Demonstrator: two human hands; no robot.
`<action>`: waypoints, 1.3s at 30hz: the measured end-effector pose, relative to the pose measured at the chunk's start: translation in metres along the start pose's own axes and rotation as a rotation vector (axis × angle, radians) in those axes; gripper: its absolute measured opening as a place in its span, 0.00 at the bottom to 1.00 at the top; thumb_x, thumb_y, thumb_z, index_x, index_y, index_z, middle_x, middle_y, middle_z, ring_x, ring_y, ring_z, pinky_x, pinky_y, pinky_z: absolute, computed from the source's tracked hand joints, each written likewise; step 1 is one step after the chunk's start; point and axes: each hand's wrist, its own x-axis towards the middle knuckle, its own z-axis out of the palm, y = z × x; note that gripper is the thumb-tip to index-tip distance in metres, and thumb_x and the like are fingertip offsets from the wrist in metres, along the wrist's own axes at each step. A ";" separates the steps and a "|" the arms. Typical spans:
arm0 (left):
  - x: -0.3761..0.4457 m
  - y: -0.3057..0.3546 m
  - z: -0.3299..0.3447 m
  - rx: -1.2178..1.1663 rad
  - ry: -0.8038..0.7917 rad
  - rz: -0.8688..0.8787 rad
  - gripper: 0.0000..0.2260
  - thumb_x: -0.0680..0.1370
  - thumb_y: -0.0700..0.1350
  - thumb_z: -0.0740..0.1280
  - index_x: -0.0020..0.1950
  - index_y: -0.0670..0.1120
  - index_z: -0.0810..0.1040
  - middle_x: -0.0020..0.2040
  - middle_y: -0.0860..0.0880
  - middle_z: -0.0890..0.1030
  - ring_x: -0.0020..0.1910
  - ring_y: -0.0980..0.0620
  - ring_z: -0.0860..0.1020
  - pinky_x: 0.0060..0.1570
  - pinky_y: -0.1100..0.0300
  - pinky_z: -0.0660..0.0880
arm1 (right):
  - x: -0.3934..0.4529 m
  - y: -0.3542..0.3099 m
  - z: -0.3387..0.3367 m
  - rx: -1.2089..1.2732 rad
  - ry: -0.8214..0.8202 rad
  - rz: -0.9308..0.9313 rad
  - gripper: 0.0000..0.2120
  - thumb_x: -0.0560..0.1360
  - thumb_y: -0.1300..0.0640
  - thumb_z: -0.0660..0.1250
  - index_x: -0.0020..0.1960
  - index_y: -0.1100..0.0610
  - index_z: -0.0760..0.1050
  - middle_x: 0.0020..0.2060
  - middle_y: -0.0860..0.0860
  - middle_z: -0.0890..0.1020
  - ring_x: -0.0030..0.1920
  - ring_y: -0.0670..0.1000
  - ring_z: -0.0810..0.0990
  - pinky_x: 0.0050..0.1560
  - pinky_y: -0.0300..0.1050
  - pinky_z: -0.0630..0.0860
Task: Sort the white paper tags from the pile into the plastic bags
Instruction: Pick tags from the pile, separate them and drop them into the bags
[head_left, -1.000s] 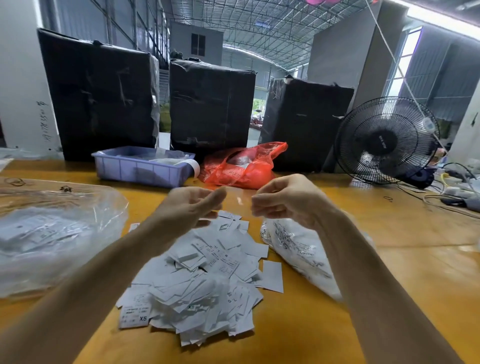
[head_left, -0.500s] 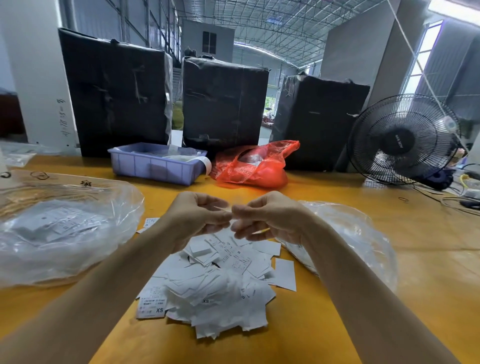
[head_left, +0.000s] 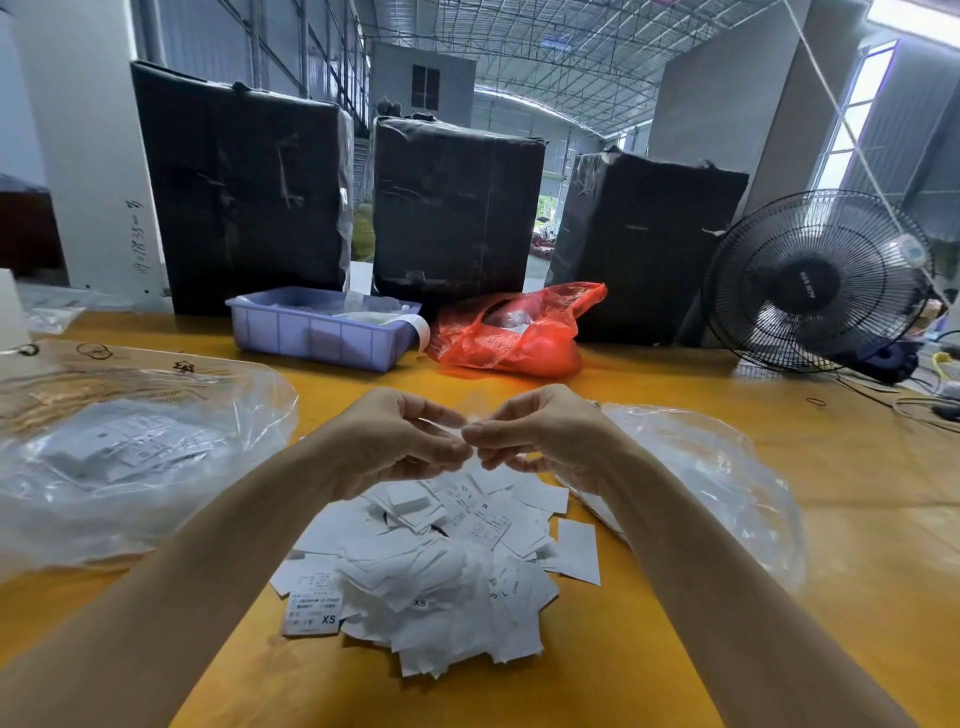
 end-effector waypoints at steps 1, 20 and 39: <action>0.000 0.000 -0.001 0.014 0.002 -0.014 0.21 0.57 0.38 0.75 0.49 0.41 0.80 0.37 0.46 0.84 0.34 0.53 0.83 0.33 0.64 0.78 | 0.000 0.000 0.000 0.009 0.002 0.001 0.11 0.57 0.49 0.77 0.34 0.55 0.82 0.32 0.50 0.84 0.34 0.45 0.82 0.45 0.46 0.73; 0.007 -0.005 0.005 -0.279 0.325 0.108 0.17 0.60 0.49 0.73 0.41 0.39 0.79 0.29 0.50 0.82 0.32 0.55 0.79 0.34 0.65 0.76 | 0.002 0.002 -0.001 0.032 -0.125 0.041 0.07 0.63 0.50 0.74 0.38 0.52 0.84 0.39 0.50 0.86 0.40 0.47 0.84 0.47 0.48 0.73; 0.009 -0.008 0.009 -0.419 0.288 0.057 0.07 0.72 0.41 0.71 0.47 0.39 0.79 0.37 0.46 0.85 0.35 0.52 0.82 0.38 0.62 0.74 | 0.012 0.011 0.011 -0.072 0.069 0.006 0.03 0.74 0.61 0.69 0.42 0.58 0.78 0.35 0.51 0.85 0.34 0.46 0.83 0.39 0.39 0.77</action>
